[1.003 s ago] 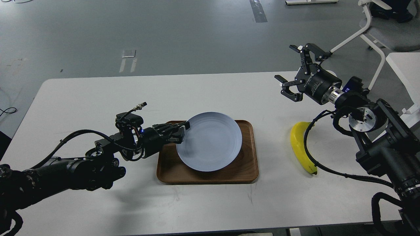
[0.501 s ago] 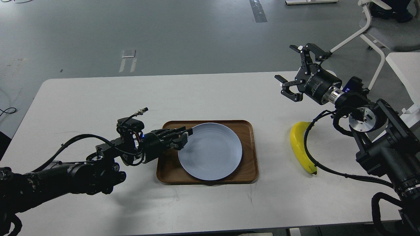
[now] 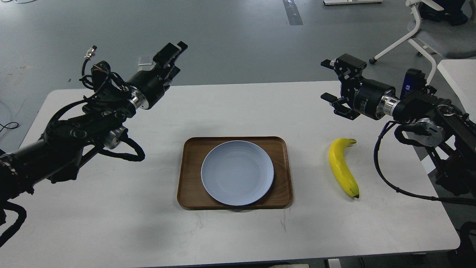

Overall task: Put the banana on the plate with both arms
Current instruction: 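Release the plate and raise the left gripper away from the tray, then lower the right gripper onto the yellow banana and grasp it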

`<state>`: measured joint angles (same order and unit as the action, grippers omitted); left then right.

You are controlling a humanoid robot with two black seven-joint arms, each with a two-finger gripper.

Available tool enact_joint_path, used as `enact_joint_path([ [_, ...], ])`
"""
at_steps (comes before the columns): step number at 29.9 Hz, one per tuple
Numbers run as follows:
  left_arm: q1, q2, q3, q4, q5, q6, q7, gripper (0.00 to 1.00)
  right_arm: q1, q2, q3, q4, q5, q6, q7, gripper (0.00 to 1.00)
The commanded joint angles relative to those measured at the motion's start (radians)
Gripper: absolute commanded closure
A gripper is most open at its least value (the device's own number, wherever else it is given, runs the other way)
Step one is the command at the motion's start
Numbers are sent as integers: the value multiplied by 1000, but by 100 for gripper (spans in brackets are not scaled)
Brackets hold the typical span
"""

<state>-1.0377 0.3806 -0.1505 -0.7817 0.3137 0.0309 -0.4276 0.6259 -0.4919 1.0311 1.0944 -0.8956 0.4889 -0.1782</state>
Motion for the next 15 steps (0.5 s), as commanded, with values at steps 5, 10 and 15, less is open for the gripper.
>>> enact_joint_path([
  [5, 8, 44, -264, 1, -186, -190, 285, 2, 3, -209, -169, 274, -454, 0, 17, 0],
  [10, 53, 50, -279, 1, -189, -204, 276, 2, -3, -290, -252, 383, -690, 0, 17, 1],
  [15, 91, 70, -282, -1, -186, -201, 268, 2, -60, -284, -322, 372, -738, 0, -32, 4],
])
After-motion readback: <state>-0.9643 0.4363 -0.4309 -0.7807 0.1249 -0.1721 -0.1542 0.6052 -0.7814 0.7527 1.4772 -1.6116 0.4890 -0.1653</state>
